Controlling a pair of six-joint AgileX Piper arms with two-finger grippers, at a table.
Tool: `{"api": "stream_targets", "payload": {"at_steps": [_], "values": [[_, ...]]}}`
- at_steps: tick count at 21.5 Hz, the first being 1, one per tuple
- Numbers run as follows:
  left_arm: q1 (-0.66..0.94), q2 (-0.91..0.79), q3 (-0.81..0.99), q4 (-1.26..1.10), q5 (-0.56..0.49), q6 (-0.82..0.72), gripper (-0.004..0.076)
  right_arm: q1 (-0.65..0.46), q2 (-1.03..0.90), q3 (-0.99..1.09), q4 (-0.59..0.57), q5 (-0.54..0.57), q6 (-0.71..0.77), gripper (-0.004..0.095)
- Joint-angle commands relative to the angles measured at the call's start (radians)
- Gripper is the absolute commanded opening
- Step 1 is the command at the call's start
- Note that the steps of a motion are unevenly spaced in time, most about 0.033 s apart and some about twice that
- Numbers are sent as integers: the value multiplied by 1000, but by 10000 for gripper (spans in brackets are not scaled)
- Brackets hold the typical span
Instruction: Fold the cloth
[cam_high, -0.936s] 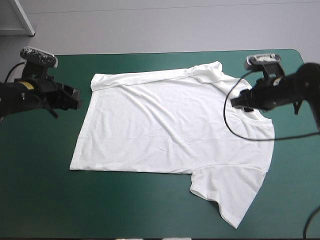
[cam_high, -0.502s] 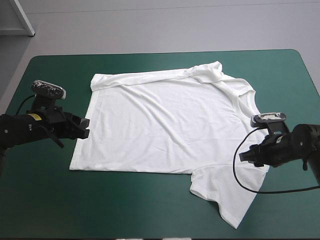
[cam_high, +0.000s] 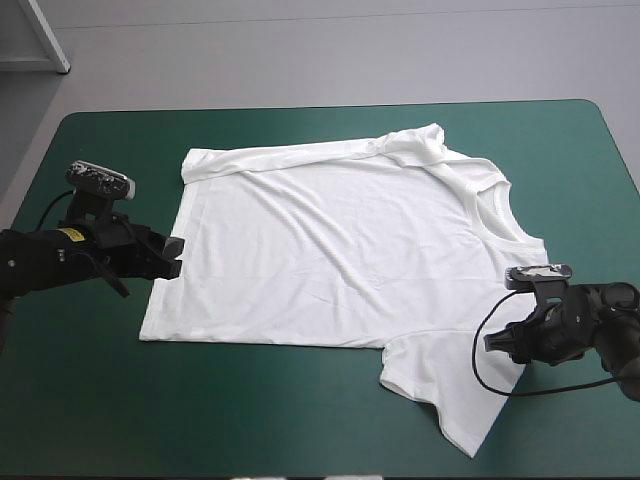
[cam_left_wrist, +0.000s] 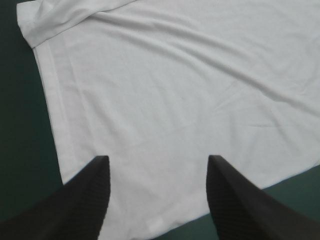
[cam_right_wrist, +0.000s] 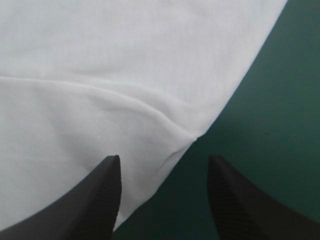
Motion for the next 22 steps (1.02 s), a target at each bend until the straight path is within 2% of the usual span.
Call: {"api": "stream_targets", "payload": {"at_steps": [1, 6, 8, 9, 10, 13, 16, 18, 22], "values": [[-3, -20, -26, -53, -41, 5, 417, -8, 35, -5, -13, -42, 8, 505], [-4, -20, -26, -53, -29, 5, 417, -8, 148, -5, -13, -65, 4, 480], [-4, -20, -26, -53, -34, 5, 415, -8, 163, -5, -13, -65, -28, 300], [-4, -20, -26, -53, -35, 6, 415, -8, 163, -5, -11, -67, -33, 123], [-4, -20, -26, -53, -35, 6, 415, -8, 163, -5, -11, -76, -33, 12], [-4, -20, -26, -53, -35, 8, 415, -8, 163, -5, -53, -105, -13, -12], [-4, -20, -26, -53, -20, 8, 415, -35, 163, -42, -193, -128, 124, -17], [-4, -20, -26, -53, -2, -9, 415, -114, 163, -116, -157, -135, 88, -17], [-14, -20, -26, -53, -6, -7, 415, -193, 191, -253, -100, -135, 13, -17]]}}
